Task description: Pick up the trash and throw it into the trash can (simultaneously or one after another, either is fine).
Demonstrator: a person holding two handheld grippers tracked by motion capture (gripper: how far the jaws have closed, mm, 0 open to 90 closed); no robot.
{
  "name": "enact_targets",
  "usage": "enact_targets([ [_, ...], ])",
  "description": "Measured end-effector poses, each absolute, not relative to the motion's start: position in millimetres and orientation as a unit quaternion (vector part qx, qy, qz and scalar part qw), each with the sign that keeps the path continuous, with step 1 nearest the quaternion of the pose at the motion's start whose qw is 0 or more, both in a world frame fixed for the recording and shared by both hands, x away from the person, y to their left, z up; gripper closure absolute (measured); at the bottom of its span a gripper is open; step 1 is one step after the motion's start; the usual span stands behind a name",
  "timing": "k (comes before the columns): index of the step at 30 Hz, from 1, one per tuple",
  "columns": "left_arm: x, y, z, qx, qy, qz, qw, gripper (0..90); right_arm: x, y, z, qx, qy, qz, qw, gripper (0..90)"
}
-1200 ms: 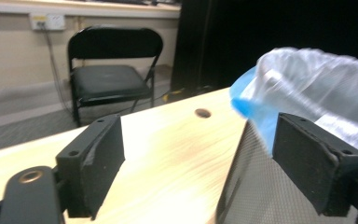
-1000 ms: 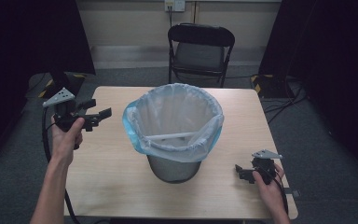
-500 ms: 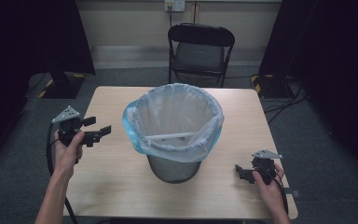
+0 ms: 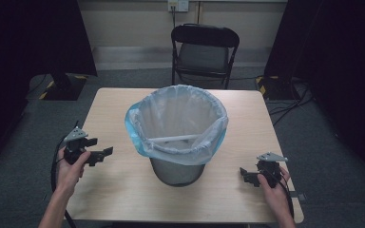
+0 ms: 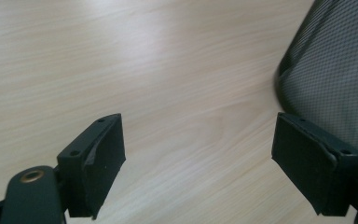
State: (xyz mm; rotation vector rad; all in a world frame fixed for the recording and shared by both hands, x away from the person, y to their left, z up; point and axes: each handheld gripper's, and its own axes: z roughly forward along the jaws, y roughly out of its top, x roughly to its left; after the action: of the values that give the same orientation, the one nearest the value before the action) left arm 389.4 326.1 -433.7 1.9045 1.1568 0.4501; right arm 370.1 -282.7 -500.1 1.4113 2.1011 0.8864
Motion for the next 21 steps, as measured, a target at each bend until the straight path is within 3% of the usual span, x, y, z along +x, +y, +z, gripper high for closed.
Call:
enact_targets([
  [7, 375, 330, -472, 0.772, 0.496, 0.173, 0.359, 17.5, 370, -283, -500, 0.512, 0.763, 0.322, 0.228, 7.7],
  [10, 375, 331, -478, 0.768, 0.503, 0.161, 0.363, 17.5, 370, -283, -500, 0.512, 0.763, 0.322, 0.228, 7.7],
  [21, 371, 319, -499, 0.783, 0.485, 0.206, 0.33, 16.2, 370, -283, -500, 0.512, 0.763, 0.322, 0.228, 7.7],
])
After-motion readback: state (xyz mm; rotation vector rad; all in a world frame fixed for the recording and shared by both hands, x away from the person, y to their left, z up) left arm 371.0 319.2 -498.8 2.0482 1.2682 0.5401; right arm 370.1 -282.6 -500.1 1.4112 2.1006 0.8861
